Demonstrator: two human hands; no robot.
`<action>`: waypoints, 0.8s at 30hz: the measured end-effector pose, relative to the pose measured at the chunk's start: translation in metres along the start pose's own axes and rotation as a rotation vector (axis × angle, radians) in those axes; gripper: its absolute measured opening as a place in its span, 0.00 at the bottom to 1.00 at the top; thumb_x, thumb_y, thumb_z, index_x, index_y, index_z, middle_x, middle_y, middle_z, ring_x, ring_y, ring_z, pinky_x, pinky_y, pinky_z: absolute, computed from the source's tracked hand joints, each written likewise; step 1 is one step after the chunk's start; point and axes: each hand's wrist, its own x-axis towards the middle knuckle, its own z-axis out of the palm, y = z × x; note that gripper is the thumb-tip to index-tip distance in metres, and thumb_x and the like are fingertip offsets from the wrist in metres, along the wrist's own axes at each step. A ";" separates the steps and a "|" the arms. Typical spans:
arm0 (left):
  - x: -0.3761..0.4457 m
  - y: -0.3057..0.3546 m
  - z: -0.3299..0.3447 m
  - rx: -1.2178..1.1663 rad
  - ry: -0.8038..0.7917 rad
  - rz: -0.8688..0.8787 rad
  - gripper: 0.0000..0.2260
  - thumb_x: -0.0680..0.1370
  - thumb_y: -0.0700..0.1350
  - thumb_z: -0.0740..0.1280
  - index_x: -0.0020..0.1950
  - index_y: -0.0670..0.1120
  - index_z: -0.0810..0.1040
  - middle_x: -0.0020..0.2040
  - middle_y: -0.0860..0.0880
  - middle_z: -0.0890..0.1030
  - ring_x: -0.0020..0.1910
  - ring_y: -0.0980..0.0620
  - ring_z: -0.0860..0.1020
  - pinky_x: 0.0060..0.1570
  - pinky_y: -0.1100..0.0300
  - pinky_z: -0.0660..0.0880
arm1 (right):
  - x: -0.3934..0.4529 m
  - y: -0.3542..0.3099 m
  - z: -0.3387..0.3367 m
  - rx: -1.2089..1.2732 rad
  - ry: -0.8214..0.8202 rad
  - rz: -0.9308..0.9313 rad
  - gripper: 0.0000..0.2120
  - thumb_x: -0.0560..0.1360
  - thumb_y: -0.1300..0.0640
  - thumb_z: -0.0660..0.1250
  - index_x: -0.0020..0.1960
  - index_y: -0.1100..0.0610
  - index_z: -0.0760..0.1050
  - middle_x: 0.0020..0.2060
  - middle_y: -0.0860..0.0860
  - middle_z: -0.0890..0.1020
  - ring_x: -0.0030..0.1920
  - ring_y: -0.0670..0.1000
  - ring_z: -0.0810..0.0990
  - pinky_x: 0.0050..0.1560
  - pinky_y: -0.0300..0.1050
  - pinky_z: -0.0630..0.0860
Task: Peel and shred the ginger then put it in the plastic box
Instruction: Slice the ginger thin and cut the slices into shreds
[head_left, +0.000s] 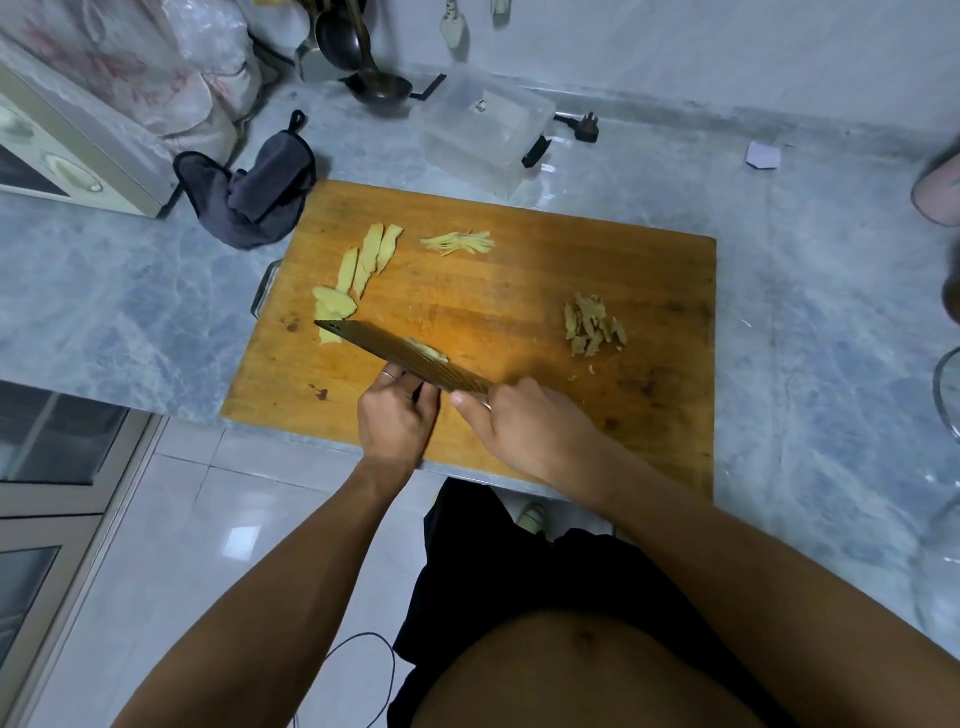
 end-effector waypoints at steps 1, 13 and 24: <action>0.000 0.000 0.000 -0.002 0.002 0.002 0.14 0.73 0.46 0.61 0.40 0.40 0.84 0.43 0.39 0.84 0.34 0.40 0.79 0.29 0.60 0.66 | 0.001 -0.001 0.001 0.001 0.000 0.001 0.32 0.83 0.36 0.46 0.49 0.59 0.78 0.43 0.59 0.77 0.50 0.64 0.80 0.42 0.47 0.67; -0.002 -0.001 -0.002 -0.019 -0.031 -0.021 0.14 0.74 0.45 0.62 0.40 0.39 0.84 0.41 0.39 0.83 0.35 0.43 0.78 0.29 0.58 0.67 | 0.006 0.000 0.003 0.028 0.013 -0.016 0.30 0.82 0.36 0.47 0.49 0.57 0.78 0.42 0.59 0.79 0.48 0.63 0.80 0.40 0.47 0.68; -0.002 -0.004 0.002 -0.055 -0.035 -0.034 0.11 0.76 0.42 0.65 0.40 0.39 0.83 0.42 0.42 0.83 0.36 0.46 0.78 0.34 0.66 0.60 | -0.004 0.004 -0.004 0.084 -0.030 0.015 0.29 0.82 0.35 0.46 0.32 0.54 0.64 0.33 0.53 0.68 0.37 0.58 0.72 0.38 0.47 0.66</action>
